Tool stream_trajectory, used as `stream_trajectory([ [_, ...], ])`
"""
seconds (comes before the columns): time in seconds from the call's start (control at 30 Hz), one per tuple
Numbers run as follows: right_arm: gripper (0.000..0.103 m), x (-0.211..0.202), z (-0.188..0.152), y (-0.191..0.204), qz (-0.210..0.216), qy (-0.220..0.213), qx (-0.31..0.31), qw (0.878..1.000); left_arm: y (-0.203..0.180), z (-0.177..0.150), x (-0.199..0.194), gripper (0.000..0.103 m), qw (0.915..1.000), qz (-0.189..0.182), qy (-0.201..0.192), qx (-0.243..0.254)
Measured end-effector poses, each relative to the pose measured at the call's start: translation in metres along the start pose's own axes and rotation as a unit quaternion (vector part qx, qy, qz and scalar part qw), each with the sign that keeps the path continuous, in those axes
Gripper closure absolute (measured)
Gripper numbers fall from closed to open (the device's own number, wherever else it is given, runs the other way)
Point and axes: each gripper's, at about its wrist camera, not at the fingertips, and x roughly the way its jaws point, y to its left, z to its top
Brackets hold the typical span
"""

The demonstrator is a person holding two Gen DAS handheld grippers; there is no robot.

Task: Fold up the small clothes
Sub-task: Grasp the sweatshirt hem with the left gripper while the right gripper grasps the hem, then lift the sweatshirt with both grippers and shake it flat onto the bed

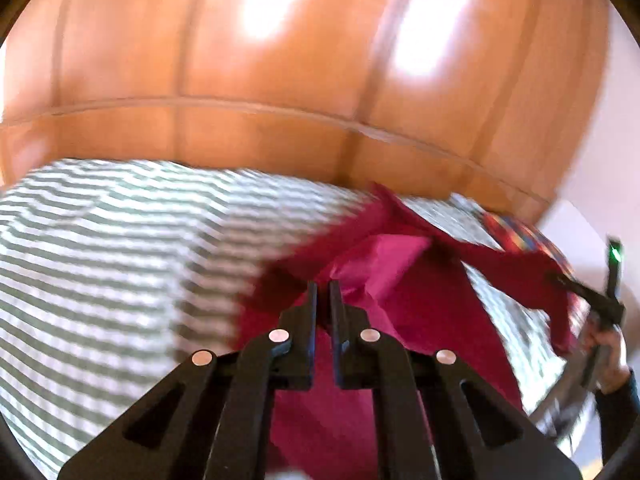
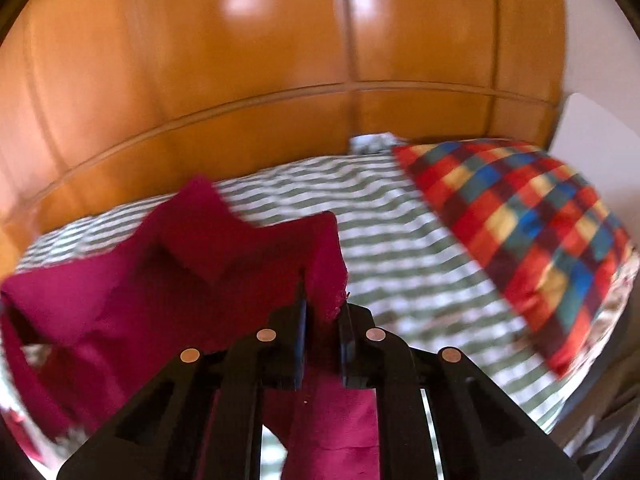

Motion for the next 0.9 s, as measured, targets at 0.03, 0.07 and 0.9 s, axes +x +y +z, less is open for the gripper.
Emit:
stream_trajectory([
  [0.03, 0.092, 0.010, 0.009, -0.009, -0.019, 0.002, 0.002, 1.000, 0.015, 0.009, 0.002, 0.098, 0.9998, 0.018, -0.004, -0.010],
  [0.07, 0.092, 0.021, 0.016, -0.019, -0.037, 0.006, 0.006, 0.999, 0.029, 0.020, 0.008, 0.098, 0.9992, 0.037, -0.006, -0.016],
  [0.9, 0.016, 0.113, 0.073, -0.058, -0.180, 0.021, 0.038, 0.983, 0.152, 0.059, 0.101, 0.048, 0.9735, 0.213, 0.061, -0.057],
])
